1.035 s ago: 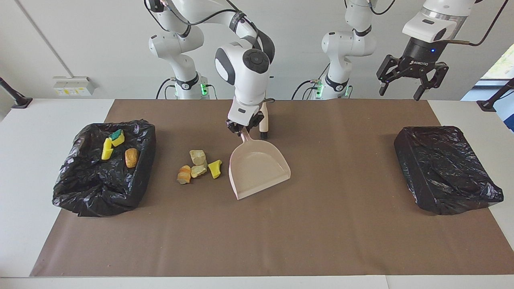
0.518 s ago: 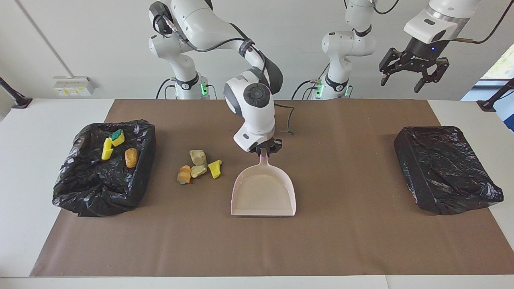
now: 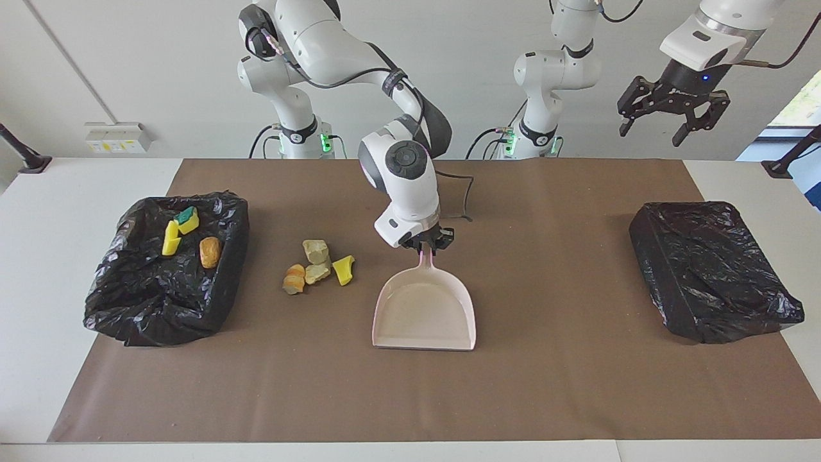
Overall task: Sweep and dump trash in bin
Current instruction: 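Set the empty dustpan beside the remaining trash with the right gripper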
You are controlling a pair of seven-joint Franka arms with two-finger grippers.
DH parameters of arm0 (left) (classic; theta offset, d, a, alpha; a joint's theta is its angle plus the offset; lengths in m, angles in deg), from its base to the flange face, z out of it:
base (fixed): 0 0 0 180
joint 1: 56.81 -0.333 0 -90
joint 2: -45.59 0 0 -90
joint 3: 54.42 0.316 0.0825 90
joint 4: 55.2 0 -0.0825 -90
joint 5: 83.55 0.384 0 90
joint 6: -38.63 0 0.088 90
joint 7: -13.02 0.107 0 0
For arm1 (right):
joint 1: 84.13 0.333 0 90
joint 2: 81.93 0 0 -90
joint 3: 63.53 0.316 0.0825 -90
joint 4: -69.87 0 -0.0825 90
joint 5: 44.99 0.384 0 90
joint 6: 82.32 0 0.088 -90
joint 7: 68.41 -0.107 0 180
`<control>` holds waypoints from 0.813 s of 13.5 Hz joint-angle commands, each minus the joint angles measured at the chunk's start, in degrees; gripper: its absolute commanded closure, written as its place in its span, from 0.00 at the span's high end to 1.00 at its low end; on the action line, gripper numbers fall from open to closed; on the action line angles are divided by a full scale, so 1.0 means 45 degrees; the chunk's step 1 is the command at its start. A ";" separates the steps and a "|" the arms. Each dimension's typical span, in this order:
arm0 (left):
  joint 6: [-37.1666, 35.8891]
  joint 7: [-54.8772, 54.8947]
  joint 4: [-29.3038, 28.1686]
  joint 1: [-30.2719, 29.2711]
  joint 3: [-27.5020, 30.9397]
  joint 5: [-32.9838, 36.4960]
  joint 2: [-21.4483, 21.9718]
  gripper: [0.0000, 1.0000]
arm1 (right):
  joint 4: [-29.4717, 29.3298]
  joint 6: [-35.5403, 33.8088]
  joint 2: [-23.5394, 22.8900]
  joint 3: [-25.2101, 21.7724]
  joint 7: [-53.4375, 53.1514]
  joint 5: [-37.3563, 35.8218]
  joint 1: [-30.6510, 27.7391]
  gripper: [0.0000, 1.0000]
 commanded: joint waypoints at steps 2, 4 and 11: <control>-0.0020 0.0086 -0.0346 -0.0110 -0.0102 0.0254 0.0313 1.00 | 0.0724 0.0236 0.0456 0.0054 0.0054 0.0281 -0.0275 0.38; -0.0039 0.0086 -0.0346 -0.0110 -0.0102 0.0254 0.0313 1.00 | 0.0745 0.0178 0.0476 0.0054 0.0268 0.0281 -0.0294 0.47; 0.0855 0.0007 -0.0540 0.0085 -0.0122 0.0216 0.0314 1.00 | 0.0666 -0.1575 0.1663 -0.0005 0.1712 0.0242 -0.1036 1.00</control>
